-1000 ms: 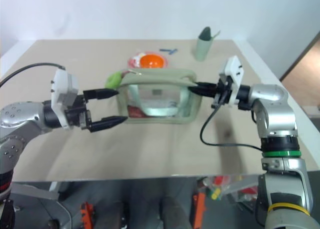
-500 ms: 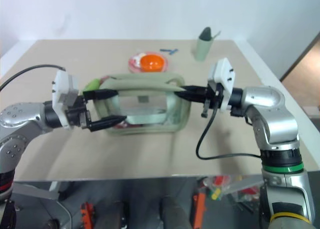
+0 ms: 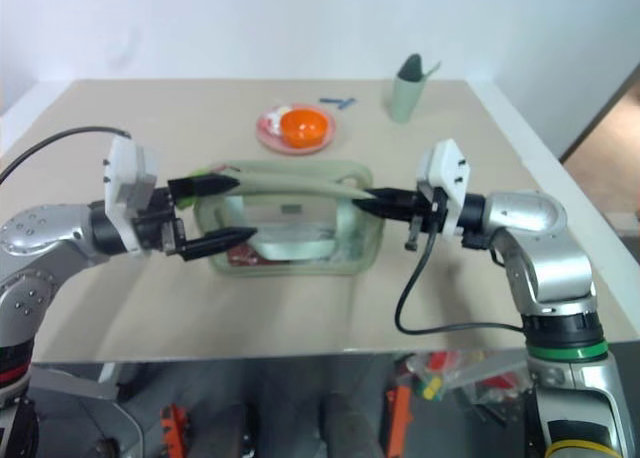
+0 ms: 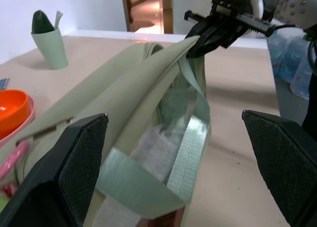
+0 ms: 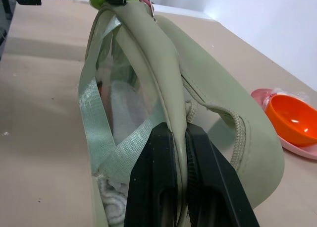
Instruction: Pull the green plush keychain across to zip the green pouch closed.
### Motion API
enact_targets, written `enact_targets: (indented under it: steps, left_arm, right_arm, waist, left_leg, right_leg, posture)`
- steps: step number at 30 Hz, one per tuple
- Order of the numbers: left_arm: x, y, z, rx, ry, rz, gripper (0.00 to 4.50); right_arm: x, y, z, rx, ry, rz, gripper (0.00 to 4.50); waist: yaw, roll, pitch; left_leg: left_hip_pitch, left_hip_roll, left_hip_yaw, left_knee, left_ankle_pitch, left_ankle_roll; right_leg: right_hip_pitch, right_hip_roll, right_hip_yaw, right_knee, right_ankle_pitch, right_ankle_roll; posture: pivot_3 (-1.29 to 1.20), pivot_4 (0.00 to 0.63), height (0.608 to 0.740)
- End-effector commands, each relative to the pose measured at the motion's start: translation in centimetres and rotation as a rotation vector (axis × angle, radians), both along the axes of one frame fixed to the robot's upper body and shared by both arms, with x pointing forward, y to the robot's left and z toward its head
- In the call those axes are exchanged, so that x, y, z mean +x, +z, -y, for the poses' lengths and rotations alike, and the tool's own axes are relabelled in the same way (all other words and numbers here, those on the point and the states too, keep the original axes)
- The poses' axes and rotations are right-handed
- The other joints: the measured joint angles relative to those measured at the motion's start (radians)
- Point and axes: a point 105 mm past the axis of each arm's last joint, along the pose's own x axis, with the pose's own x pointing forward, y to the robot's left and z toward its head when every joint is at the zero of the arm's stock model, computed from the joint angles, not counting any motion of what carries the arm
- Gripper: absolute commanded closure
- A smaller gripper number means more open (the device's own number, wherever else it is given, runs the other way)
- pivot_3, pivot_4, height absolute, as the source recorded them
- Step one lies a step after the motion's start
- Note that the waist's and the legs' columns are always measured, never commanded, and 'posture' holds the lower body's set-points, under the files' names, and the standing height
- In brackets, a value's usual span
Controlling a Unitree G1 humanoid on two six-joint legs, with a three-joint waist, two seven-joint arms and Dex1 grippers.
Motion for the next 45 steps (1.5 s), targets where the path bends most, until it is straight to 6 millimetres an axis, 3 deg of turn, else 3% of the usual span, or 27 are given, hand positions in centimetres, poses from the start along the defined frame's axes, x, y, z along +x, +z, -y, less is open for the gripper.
enact_targets:
  steps: [1,7,19,26,29,31,45]
  left_arm:
    - [-0.6,1.4,-0.1,-0.018,0.005,0.046,0.00]
    - [-0.6,0.9,-0.1,-0.004,0.005,0.037,0.00]
    - [-0.1,1.5,-0.5,-0.061,0.036,0.027,0.00]
    - [-0.6,2.8,-4.6,-0.242,0.165,-0.102,0.00]
    - [0.5,1.0,-7.5,-0.166,0.334,-0.083,0.00]
    - [1.0,-0.1,-8.5,-0.138,0.390,-0.071,0.00]
    - [2.7,-1.6,-6.9,-0.204,0.342,-0.085,0.00]
  right_arm:
    - [-0.6,3.8,-0.1,0.068,0.001,0.115,4.45]
    - [-0.6,3.4,0.0,0.065,-0.002,0.111,4.45]
    - [0.4,0.3,0.0,0.037,-0.008,0.098,4.45]
    - [0.4,0.0,-0.2,0.038,0.011,0.095,4.45]
    - [0.4,0.0,-0.4,0.039,0.023,0.094,4.45]
    - [0.4,-0.1,-0.6,0.039,0.029,0.094,4.45]
    - [0.5,0.2,-0.8,0.032,0.020,0.111,4.45]
  waist:
    - [0.000,0.000,0.000]
    - [0.001,0.000,0.000]
    - [0.000,0.000,0.000]
    - [-0.003,0.000,0.000]
    - [-0.004,0.000,0.000]
    - [-0.004,0.000,0.000]
    - [-0.005,0.000,0.000]
  left_leg:
    - [0.000,0.000,0.000,0.000,0.000,0.000]
    - [0.000,0.000,0.000,0.000,0.000,0.000]
    - [0.000,0.000,0.000,0.000,0.000,0.000]
    - [0.001,0.001,0.000,0.000,0.000,0.000]
    - [0.001,0.001,0.000,0.000,0.000,0.000]
    - [0.002,0.001,0.000,0.000,0.000,0.000]
    - [0.002,0.001,0.000,0.000,0.001,-0.001]
  right_leg:
    - [0.000,0.000,0.000,0.000,0.000,0.000]
    - [0.000,0.000,0.000,0.000,0.000,0.000]
    - [0.000,0.000,0.000,0.000,0.000,0.000]
    - [0.000,0.000,-0.001,0.001,0.001,0.000]
    - [0.000,0.001,-0.001,0.001,0.000,0.000]
    - [0.000,0.000,0.000,0.001,-0.002,-0.005]
    - [0.000,0.001,-0.001,0.001,-0.001,-0.006]
  posture:
    - [0.00,0.150,0.740]
    - [0.00,0.150,0.740]
    - [0.00,0.150,0.740]
    - [0.00,0.150,0.740]
    - [0.00,0.150,0.740]
    - [0.00,0.150,0.740]
    - [0.00,0.150,0.740]
